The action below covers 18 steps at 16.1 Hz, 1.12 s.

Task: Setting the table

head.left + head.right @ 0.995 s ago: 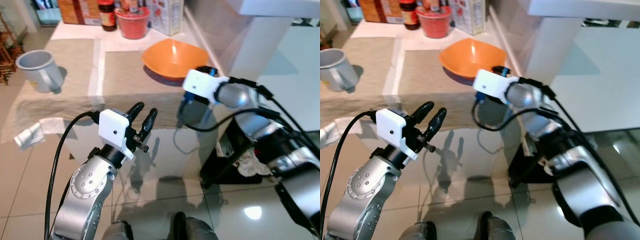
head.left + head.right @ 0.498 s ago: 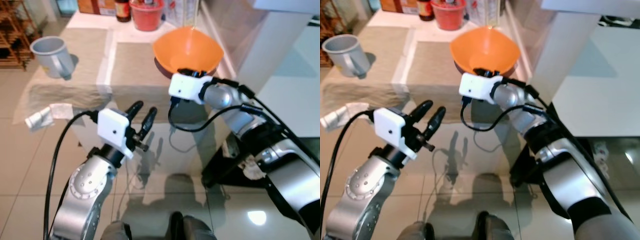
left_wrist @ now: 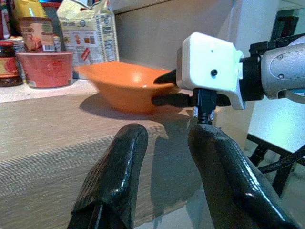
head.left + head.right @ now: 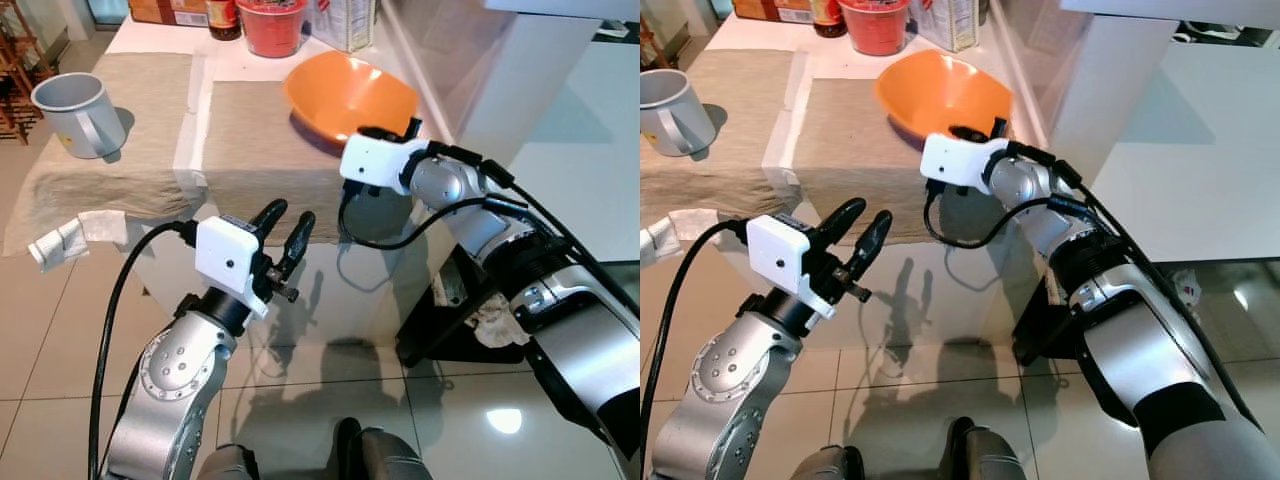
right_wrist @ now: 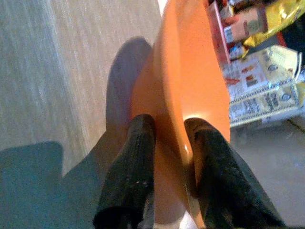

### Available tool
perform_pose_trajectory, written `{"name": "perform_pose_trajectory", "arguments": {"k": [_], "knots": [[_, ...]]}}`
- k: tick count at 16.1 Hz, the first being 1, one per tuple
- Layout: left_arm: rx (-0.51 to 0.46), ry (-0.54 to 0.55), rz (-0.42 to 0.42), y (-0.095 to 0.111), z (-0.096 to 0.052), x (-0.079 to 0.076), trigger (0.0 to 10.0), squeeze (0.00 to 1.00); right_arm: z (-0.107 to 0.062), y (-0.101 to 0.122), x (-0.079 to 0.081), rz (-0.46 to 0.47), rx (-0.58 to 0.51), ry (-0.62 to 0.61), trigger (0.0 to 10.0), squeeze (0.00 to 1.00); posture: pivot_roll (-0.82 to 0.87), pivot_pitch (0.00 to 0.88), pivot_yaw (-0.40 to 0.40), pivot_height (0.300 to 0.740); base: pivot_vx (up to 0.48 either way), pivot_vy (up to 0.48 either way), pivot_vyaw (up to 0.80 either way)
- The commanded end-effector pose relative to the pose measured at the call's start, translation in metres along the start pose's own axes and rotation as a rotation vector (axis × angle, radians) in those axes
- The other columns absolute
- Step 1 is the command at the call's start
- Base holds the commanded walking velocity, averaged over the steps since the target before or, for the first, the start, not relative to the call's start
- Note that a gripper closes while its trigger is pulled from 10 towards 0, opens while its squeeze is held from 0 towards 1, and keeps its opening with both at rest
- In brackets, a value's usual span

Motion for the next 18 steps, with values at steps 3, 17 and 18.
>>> {"name": "perform_pose_trajectory", "arguments": {"k": [3, 17, 18], "knots": [[-0.008, -0.005, 0.003, 0.005, -0.002, -0.004, 10.0, 0.00, -0.001, 0.015, -0.017, 0.003, -0.079, -0.076, 0.0, 0.00, -0.03, 0.119, -0.062, 0.740, 0.000, 0.000, 0.00], [-0.001, 0.067, 0.001, 0.004, -0.001, 0.012, 10.0, 0.00, -0.034, 0.100, -0.051, 0.474, -0.614, -0.296, 4.0, 0.00, -0.03, 0.124, -0.048, 0.740, 0.000, 0.000, 0.00], [0.005, 0.139, -0.011, 0.001, -0.002, 0.026, 10.0, 0.00, -0.040, 0.115, -0.043, 0.581, -0.691, -0.235, 10.0, 0.00, -0.04, 0.120, -0.046, 0.740, 0.000, 0.000, 0.00]]}}
Point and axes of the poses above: a point about 5 cm out from each wrist's last joint towards the gripper, its own z axis pointing out of the wrist towards the gripper, its own y axis along the axis of the wrist's last joint, x = y × z, the point moved 6 cm from there along z, pointing out of the wrist towards the gripper, and after that the axes turned 11 degrees about z, right-handed, at the moved point
